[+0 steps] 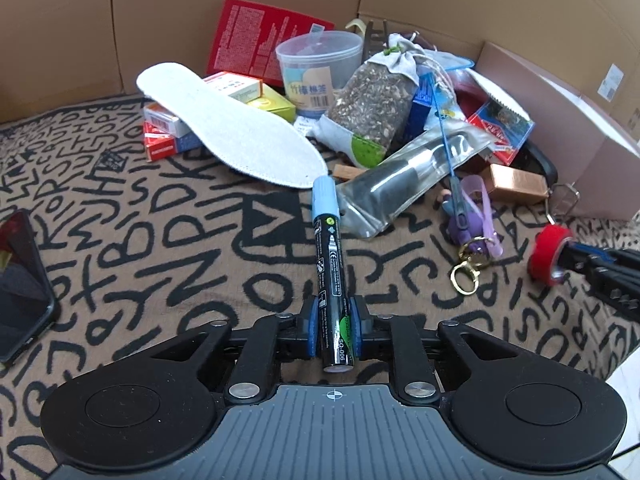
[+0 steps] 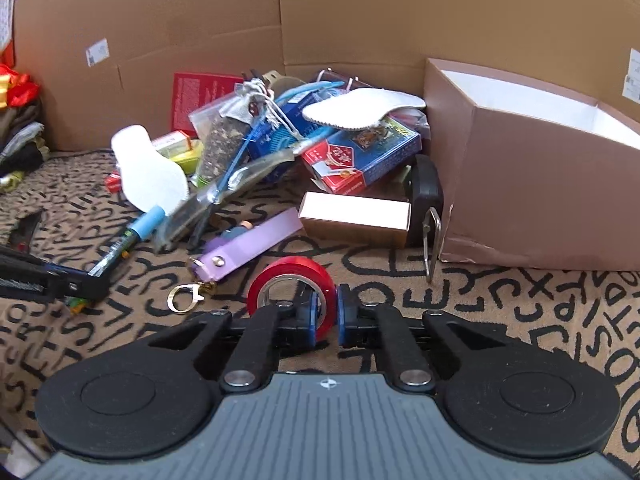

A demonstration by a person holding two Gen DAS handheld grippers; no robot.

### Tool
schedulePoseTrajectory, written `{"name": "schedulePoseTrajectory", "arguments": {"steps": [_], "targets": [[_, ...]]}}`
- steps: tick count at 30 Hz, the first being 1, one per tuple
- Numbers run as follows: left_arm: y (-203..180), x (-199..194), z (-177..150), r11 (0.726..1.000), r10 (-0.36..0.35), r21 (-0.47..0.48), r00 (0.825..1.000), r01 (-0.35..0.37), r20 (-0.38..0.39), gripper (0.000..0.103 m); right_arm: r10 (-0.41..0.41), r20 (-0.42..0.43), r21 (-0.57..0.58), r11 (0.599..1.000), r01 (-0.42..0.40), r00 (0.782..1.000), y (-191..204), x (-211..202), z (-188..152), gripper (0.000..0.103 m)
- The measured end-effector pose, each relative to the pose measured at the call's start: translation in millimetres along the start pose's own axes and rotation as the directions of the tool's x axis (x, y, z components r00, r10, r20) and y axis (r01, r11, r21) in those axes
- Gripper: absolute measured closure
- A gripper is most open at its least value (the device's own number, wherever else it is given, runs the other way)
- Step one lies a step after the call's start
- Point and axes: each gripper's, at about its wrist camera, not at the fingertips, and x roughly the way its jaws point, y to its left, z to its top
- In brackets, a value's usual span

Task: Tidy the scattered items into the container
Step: 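Close the left tool on the light blue marker while the right tool grasps the red tape, then lift the light blue marker with the left tool while the right tool lifts the red tape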

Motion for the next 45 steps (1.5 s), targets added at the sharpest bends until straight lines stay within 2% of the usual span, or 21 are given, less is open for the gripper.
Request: {"name": "schedulePoseTrajectory", "arguments": {"steps": [4,8,12,16,18,23,24,27,29,33,36,39,44,45], "targets": [[-2.8,0.7,5.1,1.0,0.014,0.007,1.0,-0.014,0.025,0.05,0.008,-0.006,-0.007,1.0,-0.008,1.0,-3.1,-9.4,-0.8,0.092],[-7.4,8.6,10.4,0.999,0.026,0.023,0.999,-0.027,0.031,0.049,-0.015,-0.037,0.02,1.0,0.016,0.999,-8.0,-1.5,-5.1,0.091],[-5.6,14.7,10.6,0.999,0.028,0.019,0.999,-0.029,0.026,0.049,-0.021,-0.031,0.034,0.999,0.022,0.999,-10.3,0.9,-7.6,0.089],[-5.6,15.0,11.2,0.998,0.049,0.026,0.998,-0.049,0.028,0.084,-0.019,-0.031,0.035,0.999,0.02,0.999,-11.9,1.0,-7.3,0.089],[-3.7,14.5,11.8,0.999,0.049,0.017,0.999,-0.049,0.023,0.091,-0.017,-0.03,0.036,0.999,0.019,0.999,-11.9,0.7,-7.5,0.088],[-2.3,14.2,12.3,0.999,0.042,0.021,0.999,-0.043,0.019,0.089,-0.015,-0.029,0.033,0.999,0.016,0.999,-11.4,-0.4,-7.0,0.088],[-2.8,14.6,12.4,0.999,0.043,0.026,0.999,-0.043,0.019,0.08,-0.015,-0.028,0.033,0.999,0.016,0.999,-11.3,-0.3,-6.9,0.088],[-5.0,15.6,12.6,0.998,0.05,0.042,0.999,-0.051,0.022,0.072,-0.014,-0.027,0.032,0.999,0.015,1.0,-10.8,-0.3,-6.8,0.088],[-6.2,16.4,12.9,0.997,0.053,0.049,0.998,-0.055,0.025,0.072,-0.013,-0.027,0.031,0.999,0.014,1.0,-10.6,0.0,-6.9,0.088],[-6.2,16.9,13.2,0.997,0.06,0.052,0.998,-0.062,0.027,0.09,-0.012,-0.026,0.034,0.999,0.013,1.0,-11.0,1.3,-6.8,0.088],[-5.4,17.1,13.8,0.997,0.058,0.047,0.998,-0.059,0.025,0.088,-0.012,-0.025,0.033,0.999,0.013,1.0,-10.8,1.5,-7.0,0.088],[-6.6,18.1,14.1,0.997,0.057,0.058,0.998,-0.058,0.028,0.073,-0.013,-0.025,0.033,0.999,0.013,1.0,-11.0,1.5,-7.0,0.088],[-10.9,20.2,13.6,0.993,0.07,0.092,0.997,-0.074,0.039,0.075,-0.016,-0.021,0.031,0.999,0.017,1.0,-10.3,2.6,-7.2,0.088],[-11.6,20.1,13.4,0.992,0.075,0.096,0.996,-0.078,0.039,0.08,-0.016,-0.019,0.028,0.999,0.016,1.0,-9.9,2.9,-7.5,0.088]]}}
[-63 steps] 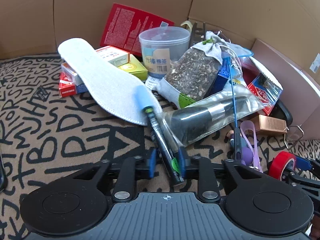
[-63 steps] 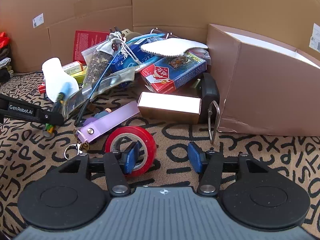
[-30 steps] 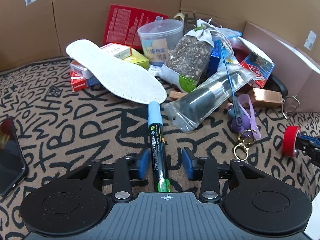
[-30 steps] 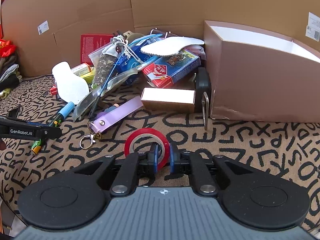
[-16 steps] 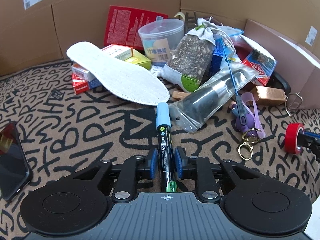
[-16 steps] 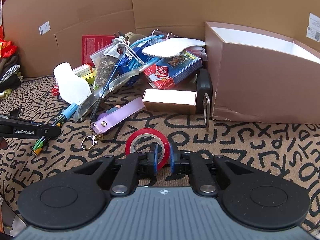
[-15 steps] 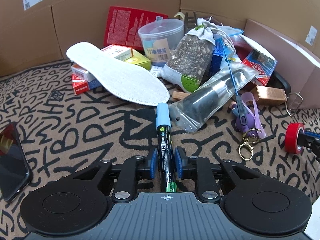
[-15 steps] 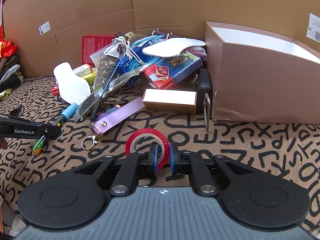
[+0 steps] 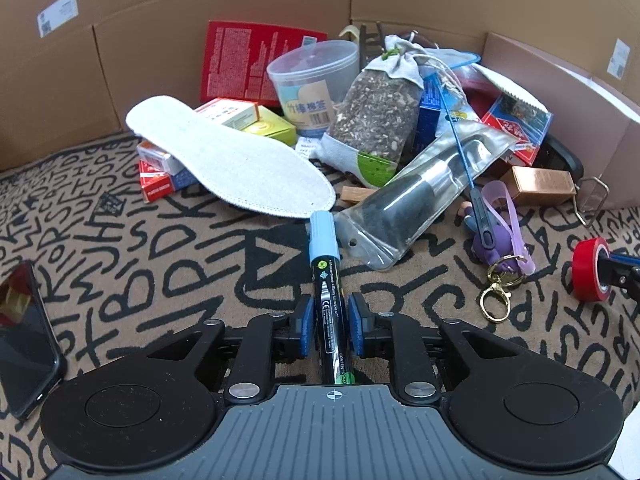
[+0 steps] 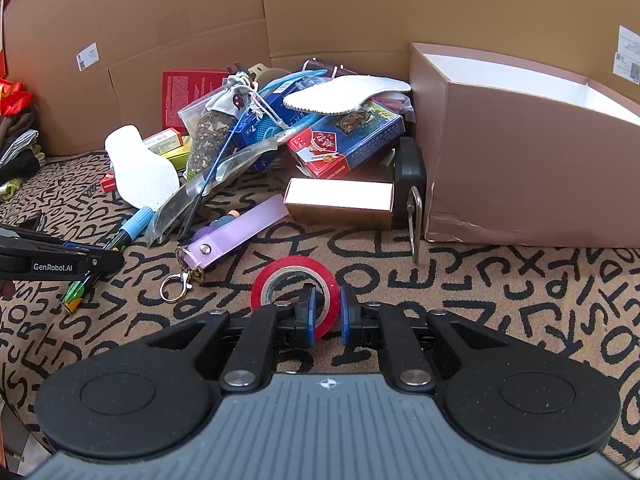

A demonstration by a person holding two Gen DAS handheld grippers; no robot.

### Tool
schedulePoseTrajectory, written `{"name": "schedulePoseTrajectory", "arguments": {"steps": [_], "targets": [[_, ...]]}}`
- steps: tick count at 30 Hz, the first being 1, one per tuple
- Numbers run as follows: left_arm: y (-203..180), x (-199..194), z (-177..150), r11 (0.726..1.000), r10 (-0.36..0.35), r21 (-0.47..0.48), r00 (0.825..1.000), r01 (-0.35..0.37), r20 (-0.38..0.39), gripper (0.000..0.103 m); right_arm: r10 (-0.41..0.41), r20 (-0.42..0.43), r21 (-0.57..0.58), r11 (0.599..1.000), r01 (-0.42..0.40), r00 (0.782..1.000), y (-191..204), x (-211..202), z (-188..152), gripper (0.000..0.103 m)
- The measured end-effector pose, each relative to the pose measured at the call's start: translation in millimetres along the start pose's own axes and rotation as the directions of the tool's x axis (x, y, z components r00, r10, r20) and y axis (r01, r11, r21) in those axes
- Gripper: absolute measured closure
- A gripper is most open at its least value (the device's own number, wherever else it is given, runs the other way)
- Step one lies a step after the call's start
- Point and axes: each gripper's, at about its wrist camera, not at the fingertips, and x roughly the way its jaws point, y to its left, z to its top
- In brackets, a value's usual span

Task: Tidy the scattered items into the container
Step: 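Lift the light blue marker with the left tool while the right tool lifts the red tape, then carry the marker and tape into the pink box and open both tools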

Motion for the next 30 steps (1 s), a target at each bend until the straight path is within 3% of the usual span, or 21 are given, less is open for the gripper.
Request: {"name": "schedulePoseTrajectory", "arguments": {"steps": [1,3,10,18,24,30], "targets": [[-1.0,-0.4,-0.2,1.0,0.008,0.004,1.0,-0.008,0.0,0.088,0.001,0.003,-0.005,1.0,-0.001,1.0,0.4,0.4,-0.5,0.088],[-2.6,-2.0,-0.4,1.0,0.018,0.006,1.0,-0.018,-0.002,0.09,0.002,-0.001,-0.013,1.0,-0.002,1.0,0.7,1.7,-1.6,0.087],[-1.7,-17.1,-2.6,1.0,-0.015,-0.024,1.0,0.015,-0.004,0.091,0.03,0.015,0.006,1.0,-0.03,0.999,-0.6,-6.4,-3.3,0.092],[-18.5,-44.9,7.1,0.996,-0.087,-0.003,0.994,0.088,0.067,0.091,0.025,0.066,0.012,1.0,-0.025,0.998,-2.8,-22.4,0.8,0.092],[-37.2,-71.2,24.0,0.988,-0.155,0.044,0.977,0.15,0.144,0.091,0.022,0.122,0.021,0.999,-0.024,0.992,-10.3,-38.5,8.2,0.092],[-67.0,-88.0,52.7,0.973,-0.222,0.123,0.946,0.197,0.236,0.091,-0.009,0.187,0.039,0.999,0.002,0.982,-25.6,-52.1,21.4,0.092]]}}
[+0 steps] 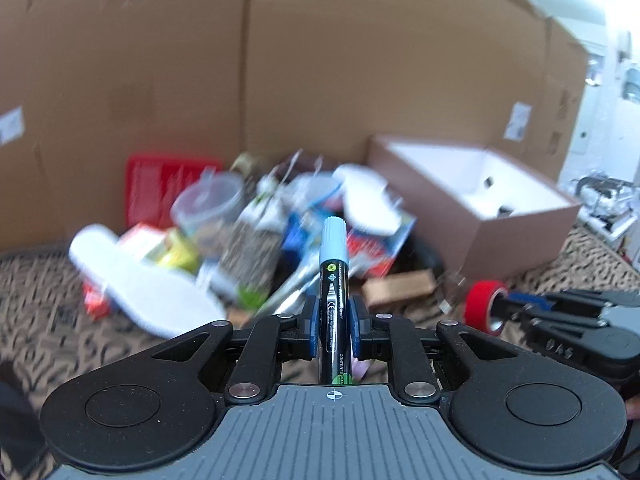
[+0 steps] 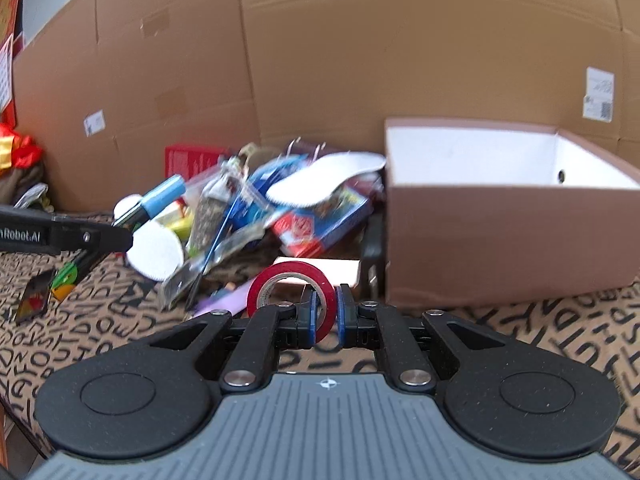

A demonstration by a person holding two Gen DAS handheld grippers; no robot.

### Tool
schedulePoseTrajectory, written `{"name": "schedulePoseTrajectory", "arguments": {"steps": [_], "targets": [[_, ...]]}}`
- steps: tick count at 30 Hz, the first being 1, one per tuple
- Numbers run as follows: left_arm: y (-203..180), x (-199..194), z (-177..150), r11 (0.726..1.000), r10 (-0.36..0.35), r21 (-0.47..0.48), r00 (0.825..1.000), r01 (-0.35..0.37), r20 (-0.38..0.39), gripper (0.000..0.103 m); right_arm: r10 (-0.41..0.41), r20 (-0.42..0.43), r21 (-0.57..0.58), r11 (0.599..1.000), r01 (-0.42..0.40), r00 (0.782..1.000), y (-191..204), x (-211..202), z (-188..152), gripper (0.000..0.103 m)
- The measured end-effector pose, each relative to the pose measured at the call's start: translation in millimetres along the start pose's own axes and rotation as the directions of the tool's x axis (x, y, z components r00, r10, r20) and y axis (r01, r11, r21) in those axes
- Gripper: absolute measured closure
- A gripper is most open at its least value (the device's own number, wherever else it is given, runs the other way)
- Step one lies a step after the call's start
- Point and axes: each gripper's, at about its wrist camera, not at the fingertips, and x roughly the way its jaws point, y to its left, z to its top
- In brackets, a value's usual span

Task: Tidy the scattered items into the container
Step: 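Carry the marker and tape into the pink box and open both tools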

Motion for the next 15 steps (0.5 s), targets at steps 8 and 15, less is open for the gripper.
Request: {"name": "schedulePoseTrajectory", "arguments": {"steps": [8,15], "targets": [[-43.6,26.1,46.3,0.993,-0.102,0.07,0.992,0.097,0.077,0.091,-0.074,0.104,-0.004,0.997,0.075,0.992,-26.5,-10.9,30.5,0.092],[-76.4,61.2,78.4,0.981,-0.178,0.09,0.981,0.171,0.082,0.091,-0.165,0.155,0.0,0.986,0.167,0.974,-63.3,-1.6,60.3,0.092]]}}
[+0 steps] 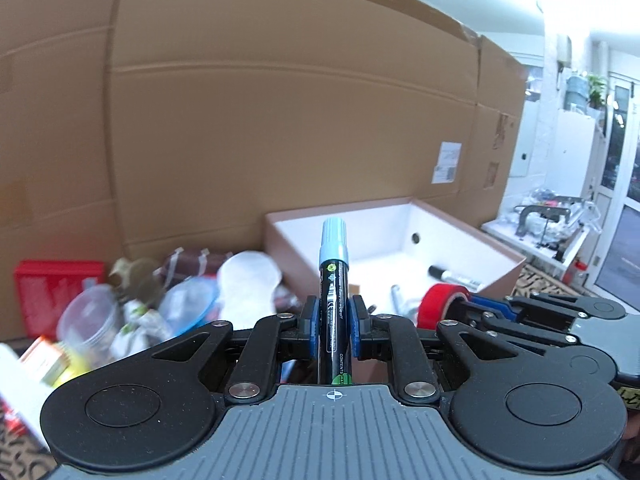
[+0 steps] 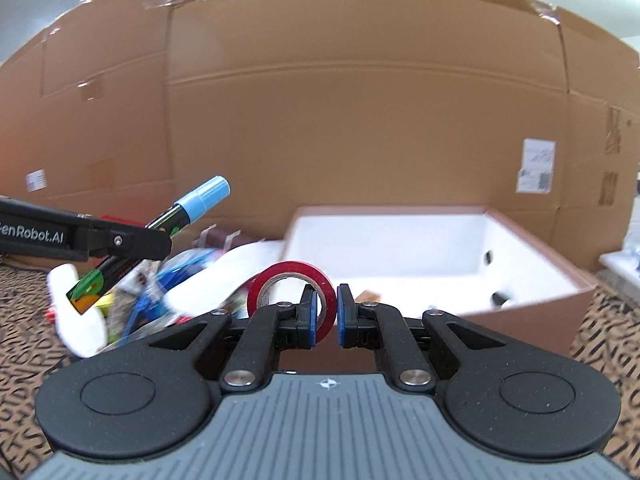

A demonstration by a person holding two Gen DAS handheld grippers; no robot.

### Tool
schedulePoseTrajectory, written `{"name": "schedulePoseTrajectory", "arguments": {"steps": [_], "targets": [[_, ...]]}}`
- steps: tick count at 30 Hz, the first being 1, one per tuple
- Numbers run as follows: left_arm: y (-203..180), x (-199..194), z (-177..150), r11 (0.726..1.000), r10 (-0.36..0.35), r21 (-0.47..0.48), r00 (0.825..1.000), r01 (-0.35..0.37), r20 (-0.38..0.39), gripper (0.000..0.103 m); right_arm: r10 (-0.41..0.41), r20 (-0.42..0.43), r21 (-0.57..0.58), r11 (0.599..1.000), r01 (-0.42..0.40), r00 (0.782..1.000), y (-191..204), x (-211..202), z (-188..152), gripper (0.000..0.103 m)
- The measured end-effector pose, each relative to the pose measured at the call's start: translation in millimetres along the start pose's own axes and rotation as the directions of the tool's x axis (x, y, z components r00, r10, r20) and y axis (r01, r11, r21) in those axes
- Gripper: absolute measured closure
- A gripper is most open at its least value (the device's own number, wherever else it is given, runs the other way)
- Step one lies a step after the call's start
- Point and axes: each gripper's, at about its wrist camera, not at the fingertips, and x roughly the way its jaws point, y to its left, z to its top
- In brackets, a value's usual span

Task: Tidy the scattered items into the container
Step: 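Carry the marker and tape into the pink box and open both tools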

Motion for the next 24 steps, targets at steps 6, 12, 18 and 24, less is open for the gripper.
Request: {"name": "schedulePoseTrajectory", "arguments": {"steps": [6,12,18,24], "targets": [[-16.4,52.0,19.6,0.999,-0.035,0.019,0.999,0.036,-0.038,0.091,-0.083,-0.02,0.031,0.996,0.083,0.996,-35.2,34.1,9.4,0.091],[-23.1,105.3,29.3,0.999,-0.051,0.011,0.995,0.052,-0.09,0.091,-0.124,-0.067,0.061,0.99,0.129,0.99,-57.8,69.8,4.1,0.091],[-20.9,138.4,28.0,0.999,-0.042,0.006,0.99,0.043,-0.137,0.091,-0.129,-0.097,0.072,0.988,0.137,0.987,-66.7,91.8,-1.5,0.091],[-15.4,155.0,22.6,1.0,-0.028,-0.003,0.985,0.028,-0.168,0.091,-0.138,-0.107,0.057,0.988,0.144,0.985,-66.7,101.0,-1.6,0.091]]}}
